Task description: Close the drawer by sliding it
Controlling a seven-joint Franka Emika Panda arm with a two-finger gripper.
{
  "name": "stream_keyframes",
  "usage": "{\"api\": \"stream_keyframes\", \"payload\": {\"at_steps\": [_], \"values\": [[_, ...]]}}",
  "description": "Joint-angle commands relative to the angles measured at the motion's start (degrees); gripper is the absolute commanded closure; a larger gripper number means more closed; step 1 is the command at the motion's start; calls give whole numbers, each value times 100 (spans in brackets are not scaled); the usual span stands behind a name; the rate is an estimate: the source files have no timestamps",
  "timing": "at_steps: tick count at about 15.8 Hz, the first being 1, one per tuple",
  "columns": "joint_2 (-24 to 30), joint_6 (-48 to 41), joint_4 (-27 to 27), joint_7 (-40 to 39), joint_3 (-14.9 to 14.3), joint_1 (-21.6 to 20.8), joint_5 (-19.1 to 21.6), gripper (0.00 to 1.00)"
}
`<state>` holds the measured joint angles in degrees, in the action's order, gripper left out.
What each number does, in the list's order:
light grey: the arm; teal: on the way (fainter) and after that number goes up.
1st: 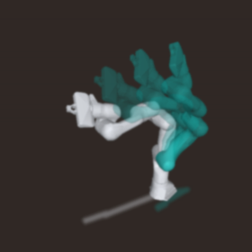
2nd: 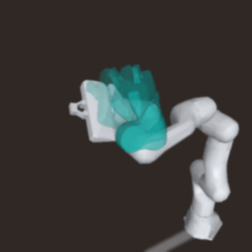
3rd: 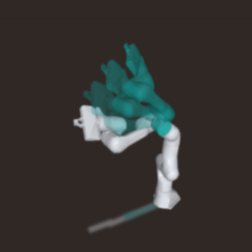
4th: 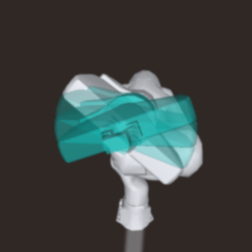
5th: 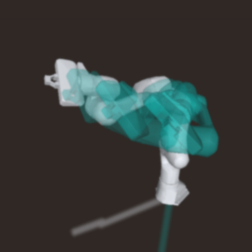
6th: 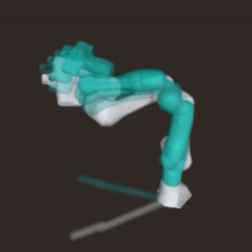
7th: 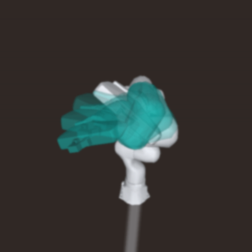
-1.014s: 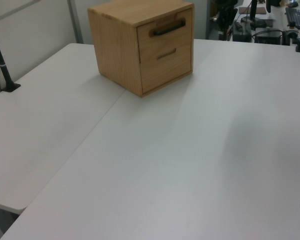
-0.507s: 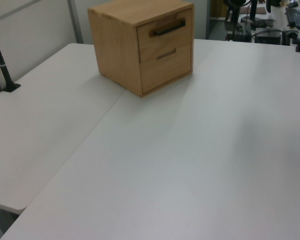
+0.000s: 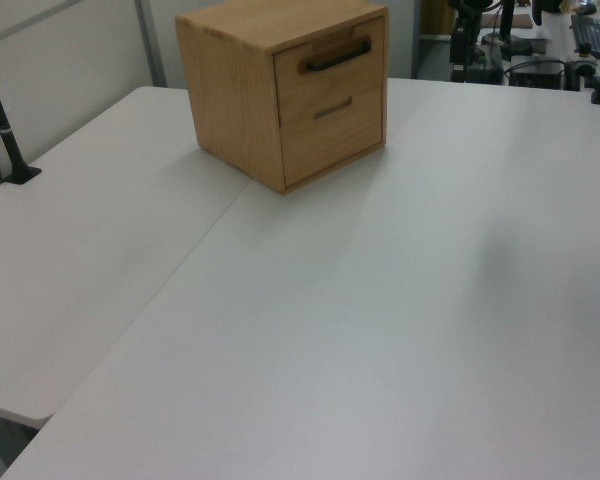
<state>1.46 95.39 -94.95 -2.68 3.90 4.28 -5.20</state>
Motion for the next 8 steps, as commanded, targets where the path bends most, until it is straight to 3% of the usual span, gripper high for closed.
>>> {"api": "stream_keyframes", "payload": {"at_steps": [1,6,8], "values": [[109,182,-130,-75,-39,-6,107,0],[100,199,11,434,-39,-6,142,0],[109,217,29,532,-65,20,518,0]]}}
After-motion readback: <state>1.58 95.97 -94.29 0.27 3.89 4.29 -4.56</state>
